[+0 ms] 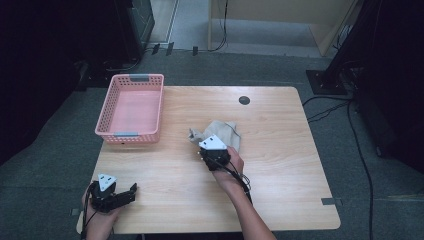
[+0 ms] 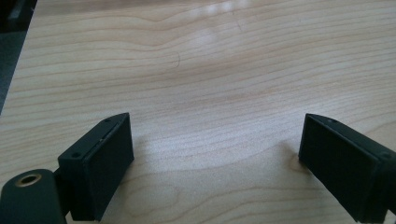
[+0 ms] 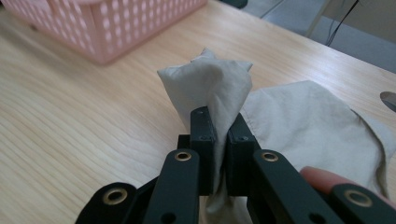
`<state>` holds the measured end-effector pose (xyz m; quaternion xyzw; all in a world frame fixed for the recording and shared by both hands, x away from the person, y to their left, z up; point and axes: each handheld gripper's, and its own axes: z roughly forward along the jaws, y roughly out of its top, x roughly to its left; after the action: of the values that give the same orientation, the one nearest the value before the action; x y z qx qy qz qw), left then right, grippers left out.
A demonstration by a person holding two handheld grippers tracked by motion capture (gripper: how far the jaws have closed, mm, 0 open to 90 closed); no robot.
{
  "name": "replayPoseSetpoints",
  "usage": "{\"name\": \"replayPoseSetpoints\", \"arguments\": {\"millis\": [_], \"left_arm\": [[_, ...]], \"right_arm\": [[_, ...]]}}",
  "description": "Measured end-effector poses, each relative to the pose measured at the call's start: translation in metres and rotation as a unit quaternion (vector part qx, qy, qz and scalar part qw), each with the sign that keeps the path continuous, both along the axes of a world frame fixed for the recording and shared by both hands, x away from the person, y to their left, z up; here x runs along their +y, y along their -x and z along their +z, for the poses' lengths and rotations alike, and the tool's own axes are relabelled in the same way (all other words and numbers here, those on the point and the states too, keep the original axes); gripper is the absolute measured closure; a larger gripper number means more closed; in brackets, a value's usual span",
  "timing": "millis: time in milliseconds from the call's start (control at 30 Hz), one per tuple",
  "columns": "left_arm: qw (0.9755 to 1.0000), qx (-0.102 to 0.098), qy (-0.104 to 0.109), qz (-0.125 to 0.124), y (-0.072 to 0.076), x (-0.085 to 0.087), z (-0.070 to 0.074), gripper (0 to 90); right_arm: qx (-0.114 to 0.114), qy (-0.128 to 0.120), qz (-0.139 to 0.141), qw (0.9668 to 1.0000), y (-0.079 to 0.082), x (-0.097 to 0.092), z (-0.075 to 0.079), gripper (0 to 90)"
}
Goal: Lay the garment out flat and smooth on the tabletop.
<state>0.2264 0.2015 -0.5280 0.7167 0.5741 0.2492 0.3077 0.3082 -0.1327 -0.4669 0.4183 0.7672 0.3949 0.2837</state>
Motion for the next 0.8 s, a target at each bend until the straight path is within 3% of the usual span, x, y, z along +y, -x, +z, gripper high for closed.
{"name": "replayPoseSetpoints", "arguments": {"millis": [167, 233, 300, 400, 500, 533, 733, 800], "left_arm": [[0.9999, -0.002, -0.011, 0.008, 0.002, -0.002, 0.001, 10.6], [0.9997, -0.002, -0.018, 0.019, 0.003, -0.004, 0.003, 10.6], [0.9995, -0.005, 0.023, 0.022, 0.003, -0.006, 0.007, 13.8], [0.9994, -0.024, 0.023, 0.01, 0.005, -0.019, 0.015, 13.9], [0.9983, -0.035, 0.047, -0.01, 0.005, -0.031, 0.024, 13.9], [0.9977, -0.037, 0.055, -0.014, 0.004, -0.034, 0.026, 13.9], [0.9953, -0.041, 0.078, -0.041, -0.007, -0.065, 0.034, 13.9], [0.9949, -0.037, 0.079, -0.05, -0.012, -0.077, 0.034, 13.9]], "right_arm": [[-0.005, -0.07, -0.006, 0.9975, 0.008, -0.019, 0.018, 85.6], [-0.005, -0.08, -0.008, 0.9967, 0.009, -0.022, 0.02, 85.6], [-0.008, -0.099, -0.016, 0.995, 0.009, -0.028, 0.024, 85.6], [-0.012, -0.11, -0.025, 0.9936, 0.009, -0.035, 0.027, 85.7], [-0.003, -0.126, -0.031, 0.9915, 0.008, -0.042, 0.029, 85.6], [0.001, -0.142, -0.04, 0.989, 0.008, -0.048, 0.03, 85.6], [0.006, -0.164, -0.049, 0.9853, 0.01, -0.061, 0.032, 85.6], [0.001, -0.159, -0.038, 0.9865, 0.01, -0.064, 0.032, 85.4]]}}
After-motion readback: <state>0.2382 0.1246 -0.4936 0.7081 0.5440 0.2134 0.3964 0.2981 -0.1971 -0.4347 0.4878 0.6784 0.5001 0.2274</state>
